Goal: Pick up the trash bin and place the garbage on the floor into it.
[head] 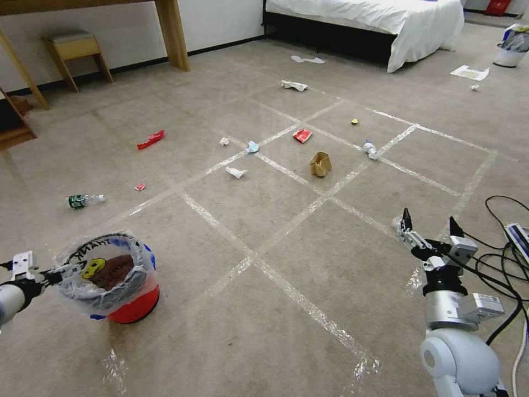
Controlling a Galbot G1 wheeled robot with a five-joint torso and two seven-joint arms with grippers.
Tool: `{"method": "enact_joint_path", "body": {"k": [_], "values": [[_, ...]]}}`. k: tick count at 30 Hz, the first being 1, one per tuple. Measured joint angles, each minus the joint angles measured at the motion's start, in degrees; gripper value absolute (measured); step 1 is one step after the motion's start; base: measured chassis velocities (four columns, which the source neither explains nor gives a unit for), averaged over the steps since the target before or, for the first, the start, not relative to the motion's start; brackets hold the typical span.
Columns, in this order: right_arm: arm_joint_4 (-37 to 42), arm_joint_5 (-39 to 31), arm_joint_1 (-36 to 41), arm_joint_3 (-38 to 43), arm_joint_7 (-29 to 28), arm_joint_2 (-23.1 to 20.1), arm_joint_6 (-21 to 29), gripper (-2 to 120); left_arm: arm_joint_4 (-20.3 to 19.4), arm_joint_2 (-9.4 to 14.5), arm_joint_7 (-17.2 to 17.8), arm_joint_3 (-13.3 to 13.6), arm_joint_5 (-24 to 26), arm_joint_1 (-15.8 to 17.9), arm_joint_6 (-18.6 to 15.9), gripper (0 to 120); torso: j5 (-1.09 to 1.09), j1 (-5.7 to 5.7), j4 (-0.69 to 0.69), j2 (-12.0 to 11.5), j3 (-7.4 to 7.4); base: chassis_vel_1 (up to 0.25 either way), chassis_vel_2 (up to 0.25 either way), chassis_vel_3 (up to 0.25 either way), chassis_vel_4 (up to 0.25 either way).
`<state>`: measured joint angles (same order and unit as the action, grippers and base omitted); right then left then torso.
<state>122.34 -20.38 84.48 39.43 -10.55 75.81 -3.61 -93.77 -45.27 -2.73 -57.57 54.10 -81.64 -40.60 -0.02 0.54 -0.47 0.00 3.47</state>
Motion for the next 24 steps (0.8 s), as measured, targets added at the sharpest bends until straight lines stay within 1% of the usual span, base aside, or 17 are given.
{"method": "enact_joint_path", "body": {"k": [1,2,3,5,24], "values": [[-0.4,0.0,-0.36,-0.55,-0.11,-0.13,0.28,100,2.74,0.44,-1.54,0.15,-0.73,0.44,-0.02,100,0.01,0.0,0.02,0.0,0.0,0.0,0.0,0.0,0.0],[-0.52,0.02,-0.43,-0.76,-0.2,-0.2,0.38,100,4.57,0.71,-2.92,0.51,-2.02,0.99,0.11,100,0.0,0.0,0.01,0.0,0.0,0.0,0.0,0.0,0.0],[-0.52,0.02,-0.43,-0.76,-0.2,-0.2,0.38,100,4.57,0.71,-2.92,0.51,-2.02,0.99,0.11,100,0.0,0.0,0.01,0.0,0.0,0.0,0.0,0.0,0.0],[-0.53,0.03,-0.46,-1.0,-0.27,-0.41,0.57,100,6.41,0.73,-4.26,0.79,-2.94,1.79,0.48,100,0.01,0.0,0.0,0.0,0.0,0.0,0.0,0.0,0.0],[-0.76,-0.32,-1.4,-1.73,-0.78,-1.67,1.67,100,11.63,0.4,-6.09,1.97,-2.98,6.02,1.11,99,0.02,0.0,0.0,0.0,-0.01,0.0,0.0,0.0,0.0]]}}
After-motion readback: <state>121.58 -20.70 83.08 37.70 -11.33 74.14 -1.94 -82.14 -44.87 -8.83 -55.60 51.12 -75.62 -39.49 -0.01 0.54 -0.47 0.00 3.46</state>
